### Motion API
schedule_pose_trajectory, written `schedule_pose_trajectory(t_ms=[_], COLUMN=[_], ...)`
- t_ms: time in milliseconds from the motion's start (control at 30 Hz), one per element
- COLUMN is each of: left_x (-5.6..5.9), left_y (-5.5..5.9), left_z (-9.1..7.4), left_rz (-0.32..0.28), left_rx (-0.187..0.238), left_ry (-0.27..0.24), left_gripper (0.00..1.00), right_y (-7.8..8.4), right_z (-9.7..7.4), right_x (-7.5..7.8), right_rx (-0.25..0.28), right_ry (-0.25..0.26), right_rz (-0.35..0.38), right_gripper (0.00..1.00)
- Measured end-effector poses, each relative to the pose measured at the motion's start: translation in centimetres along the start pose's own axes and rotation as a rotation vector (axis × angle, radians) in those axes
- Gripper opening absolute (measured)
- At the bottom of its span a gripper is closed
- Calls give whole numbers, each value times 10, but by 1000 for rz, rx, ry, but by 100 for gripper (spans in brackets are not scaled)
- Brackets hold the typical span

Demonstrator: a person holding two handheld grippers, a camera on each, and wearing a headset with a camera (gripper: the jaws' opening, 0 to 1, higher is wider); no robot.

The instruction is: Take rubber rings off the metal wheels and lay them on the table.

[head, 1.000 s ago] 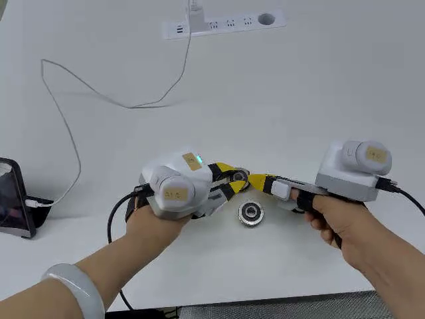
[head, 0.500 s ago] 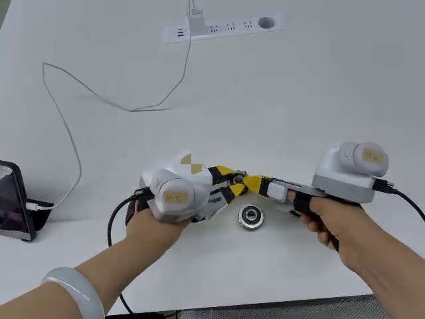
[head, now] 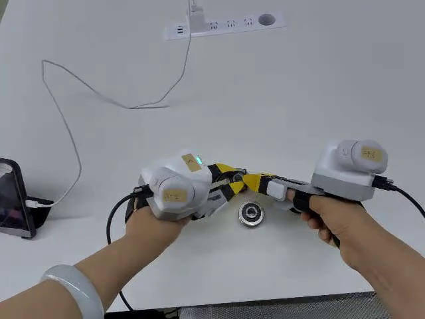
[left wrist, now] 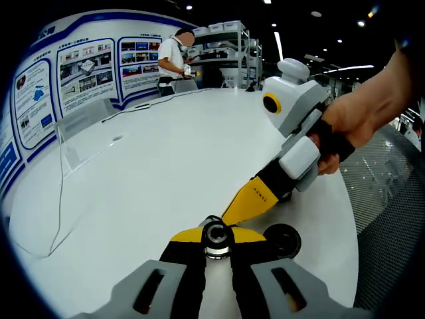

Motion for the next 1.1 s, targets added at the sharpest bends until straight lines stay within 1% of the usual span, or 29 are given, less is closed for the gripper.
schedule_pose_trajectory(t_ms=[100,133,167,300,367,400,433,500,533,567,600,633,667,700,933,1000,1100], left_x=[0,0,0,0,0,0,0,0,0,0,-1,-1,-1,-1,0,0,0], left_y=[0,0,0,0,0,0,0,0,0,0,0,0,0,0,0,0,0], left_z=[0,0,0,0,0,0,0,0,0,0,0,0,0,0,0,-1,-1], left_rz=[0,0,0,-2,-2,-3,-2,-2,-3,-3,-2,-3,-2,-2,1,-4,19], left_rx=[0,0,0,1,1,1,1,1,1,1,1,1,1,1,2,6,3], left_ry=[1,1,1,1,1,1,1,1,1,1,1,1,1,1,6,11,19], left_gripper=[13,13,13,13,13,13,13,13,13,13,13,13,13,13,14,14,14], right_y=[-1,-2,-2,-3,-4,-4,-4,-4,-4,-6,-7,-8,-9,-10,-12,-11,-10], right_z=[1,1,2,3,3,4,5,5,5,7,7,8,9,9,7,6,6], right_x=[0,0,-1,-2,-1,-3,-3,-2,-3,-6,-7,-8,-9,-10,-7,-6,-7], right_rx=[-1,-4,-10,-24,-34,-34,-36,-34,-23,-2,-4,-1,9,13,15,6,6], right_ry=[11,15,22,36,57,52,59,67,62,35,27,27,14,11,28,32,34], right_rz=[-17,-31,-61,-106,-157,-148,-160,-154,-131,-106,-95,-106,-99,-90,-87,-81,-85], right_gripper=[6,6,6,6,3,3,3,3,3,2,2,2,2,2,2,2,2])
Point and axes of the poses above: the centre of the closed fingertips' face, and the gripper's own axes: z roughly forward along the fingers, x roughly to its right, y roughly out of its underside, the point moved 8 cm from there along -z, roughly backward along the fingers, and after that the axes turned 8 degrees about -z, right-handed, at the moved point
